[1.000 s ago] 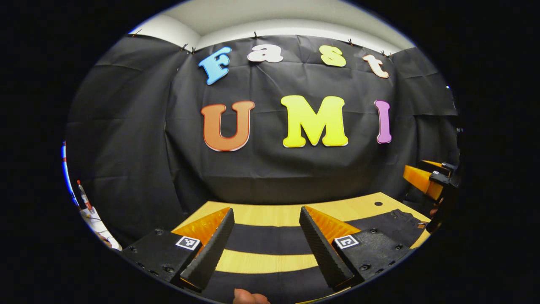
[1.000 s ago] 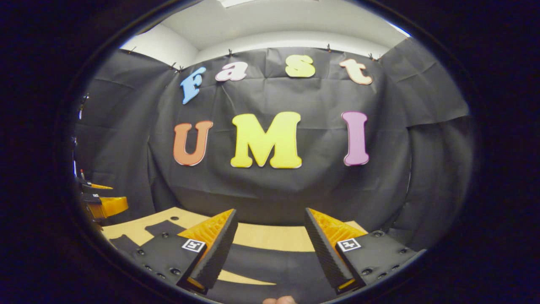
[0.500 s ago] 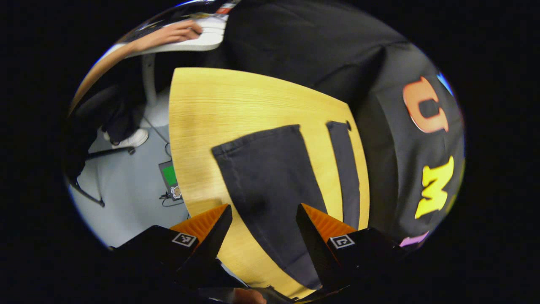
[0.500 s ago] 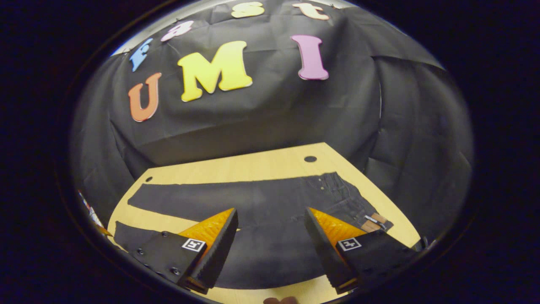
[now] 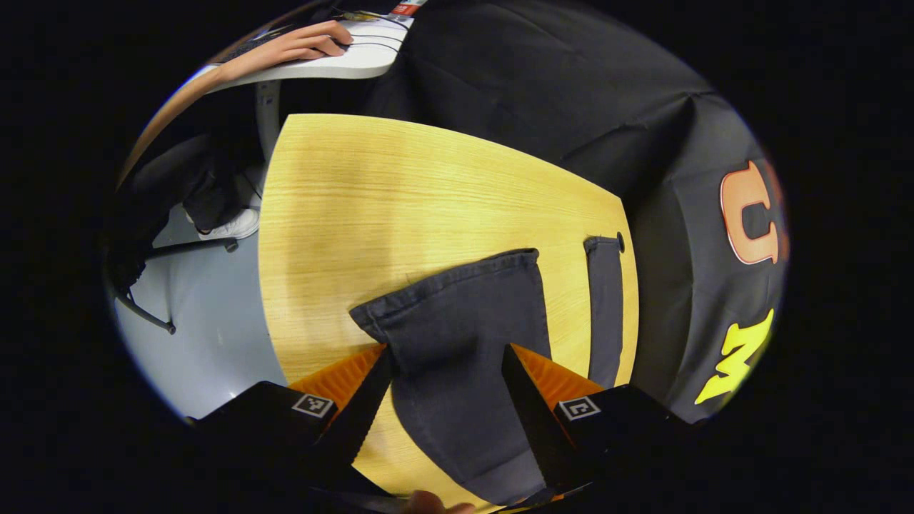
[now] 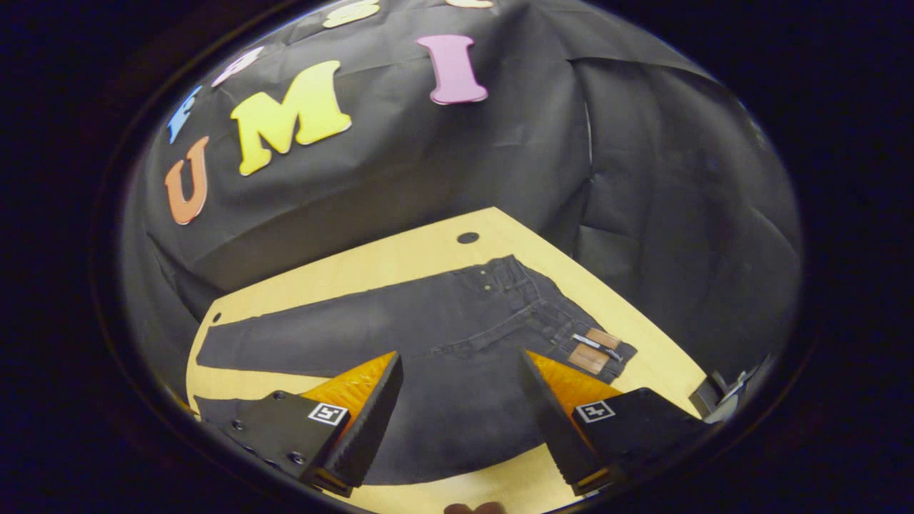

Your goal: Grasp the waist and the cuffs of the jeans and fold them to make the two legs overlap; first hold the waist and fold one-third of the jeans toward the cuffs, then hold the cuffs and fold the remaining one-third in the same direction to finish folding.

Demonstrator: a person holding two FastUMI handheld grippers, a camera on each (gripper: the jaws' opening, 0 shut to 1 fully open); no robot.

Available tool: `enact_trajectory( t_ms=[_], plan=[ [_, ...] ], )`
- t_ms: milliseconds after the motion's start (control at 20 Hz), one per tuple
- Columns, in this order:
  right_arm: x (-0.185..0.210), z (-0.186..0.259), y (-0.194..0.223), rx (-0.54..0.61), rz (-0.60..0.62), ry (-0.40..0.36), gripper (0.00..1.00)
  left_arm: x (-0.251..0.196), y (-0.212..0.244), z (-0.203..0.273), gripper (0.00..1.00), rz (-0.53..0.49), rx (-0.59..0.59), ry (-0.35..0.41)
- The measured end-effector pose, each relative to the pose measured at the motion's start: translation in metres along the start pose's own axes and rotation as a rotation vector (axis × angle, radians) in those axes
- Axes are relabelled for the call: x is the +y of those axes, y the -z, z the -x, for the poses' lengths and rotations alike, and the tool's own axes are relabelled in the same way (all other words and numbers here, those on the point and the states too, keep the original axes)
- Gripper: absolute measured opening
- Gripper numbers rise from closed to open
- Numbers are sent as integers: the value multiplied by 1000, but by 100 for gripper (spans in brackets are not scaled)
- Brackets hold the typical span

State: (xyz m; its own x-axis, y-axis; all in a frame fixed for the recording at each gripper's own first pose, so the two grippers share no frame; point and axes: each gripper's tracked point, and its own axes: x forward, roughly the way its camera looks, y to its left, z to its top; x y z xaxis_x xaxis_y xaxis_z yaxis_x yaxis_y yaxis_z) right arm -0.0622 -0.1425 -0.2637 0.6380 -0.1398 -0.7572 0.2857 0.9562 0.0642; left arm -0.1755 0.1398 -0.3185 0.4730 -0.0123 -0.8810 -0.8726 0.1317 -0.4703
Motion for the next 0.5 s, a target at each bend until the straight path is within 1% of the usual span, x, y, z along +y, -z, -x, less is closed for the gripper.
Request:
enact_trajectory(
  t_ms=[50, 100, 150, 200, 250, 300, 350, 450, 500],
  plan=[
    [-11, -4, 4, 26, -29, 19, 99, -1, 1, -3, 97, -4, 11, 5],
    [-28, -6, 9, 58, -65, 41, 99, -1, 7, -7, 90, 6, 36, 16],
    [-39, -8, 13, 80, -95, 56, 99, -1, 10, -9, 82, 21, 65, 12],
    [-51, -11, 16, 98, -125, 73, 99, 9, 13, -13, 59, 23, 86, -25],
    [-63, -14, 17, 113, -153, 94, 99, 10, 12, -15, 36, 47, 90, -26],
    [-75, -16, 18, 127, -182, 111, 95, 9, 11, -13, 14, 65, 98, -26],
    [-89, -19, 20, 144, -208, 137, 99, 9, 10, -12, 9, 78, 97, -25],
    [-119, -20, 23, 174, -259, 207, 99, 8, 10, -13, 7, 71, 100, -33],
    [-135, -20, 26, 191, -289, 252, 95, 8, 11, -14, 6, 59, 102, -40]
  ],
)
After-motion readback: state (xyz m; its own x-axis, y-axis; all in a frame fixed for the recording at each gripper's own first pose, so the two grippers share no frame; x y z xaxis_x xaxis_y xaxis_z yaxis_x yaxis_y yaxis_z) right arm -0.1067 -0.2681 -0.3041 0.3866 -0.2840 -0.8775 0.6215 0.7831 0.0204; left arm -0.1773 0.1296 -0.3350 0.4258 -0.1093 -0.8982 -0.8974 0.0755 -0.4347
